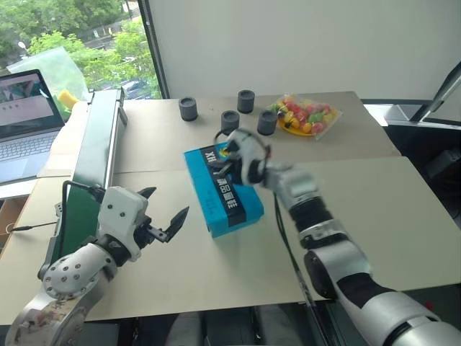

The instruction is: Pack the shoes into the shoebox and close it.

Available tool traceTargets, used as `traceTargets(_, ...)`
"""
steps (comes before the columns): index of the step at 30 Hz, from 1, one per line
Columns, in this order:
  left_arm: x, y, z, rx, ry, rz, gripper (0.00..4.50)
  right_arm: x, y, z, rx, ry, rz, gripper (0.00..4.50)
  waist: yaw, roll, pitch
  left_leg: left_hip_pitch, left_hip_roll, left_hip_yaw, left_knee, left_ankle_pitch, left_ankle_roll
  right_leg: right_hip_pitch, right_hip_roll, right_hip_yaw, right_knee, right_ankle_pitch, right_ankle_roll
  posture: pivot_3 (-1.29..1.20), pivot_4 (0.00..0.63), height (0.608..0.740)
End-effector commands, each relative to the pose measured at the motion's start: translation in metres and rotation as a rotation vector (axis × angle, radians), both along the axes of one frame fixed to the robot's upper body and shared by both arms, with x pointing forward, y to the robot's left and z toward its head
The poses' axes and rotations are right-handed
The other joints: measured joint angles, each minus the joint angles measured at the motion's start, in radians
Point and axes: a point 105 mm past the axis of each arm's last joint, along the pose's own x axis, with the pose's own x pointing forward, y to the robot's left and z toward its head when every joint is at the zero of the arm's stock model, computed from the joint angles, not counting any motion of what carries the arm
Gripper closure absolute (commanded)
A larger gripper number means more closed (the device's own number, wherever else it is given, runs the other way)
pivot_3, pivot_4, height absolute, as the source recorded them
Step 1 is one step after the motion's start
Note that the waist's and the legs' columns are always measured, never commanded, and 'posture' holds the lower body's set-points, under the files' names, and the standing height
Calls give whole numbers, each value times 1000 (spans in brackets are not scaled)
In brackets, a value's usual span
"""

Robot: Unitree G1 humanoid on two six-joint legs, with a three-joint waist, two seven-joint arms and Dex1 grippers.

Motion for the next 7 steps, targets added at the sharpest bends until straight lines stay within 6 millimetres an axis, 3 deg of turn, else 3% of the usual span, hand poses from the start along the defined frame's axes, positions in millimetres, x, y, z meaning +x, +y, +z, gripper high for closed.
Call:
traceTargets(1, 7, 9, 0, -61, -36, 123, 0, -4, -47, 57, 133, -85, -93, 4432, 5, 0, 0, 0, 0, 0, 0, 0, 0, 0, 0, 0, 0, 0, 0, 0, 150, 740)
traceTargets(4, 8, 17, -13, -152, -15, 229, 0, -1, -94, 60, 45, -133, -269, 4432, 5, 0, 0, 0, -1, 0, 0, 0, 0, 1, 0, -1, -1, 0, 0, 0, 150, 740)
traceTargets(7, 9, 29, -20, -185, -20, 331, 0, 6, -113, 36, -87, -115, -412, 4432, 3, 0, 0, 0, -1, 1, 0, 0, 0, 2, 0, 0, -2, -1, 1, 0, 150, 740)
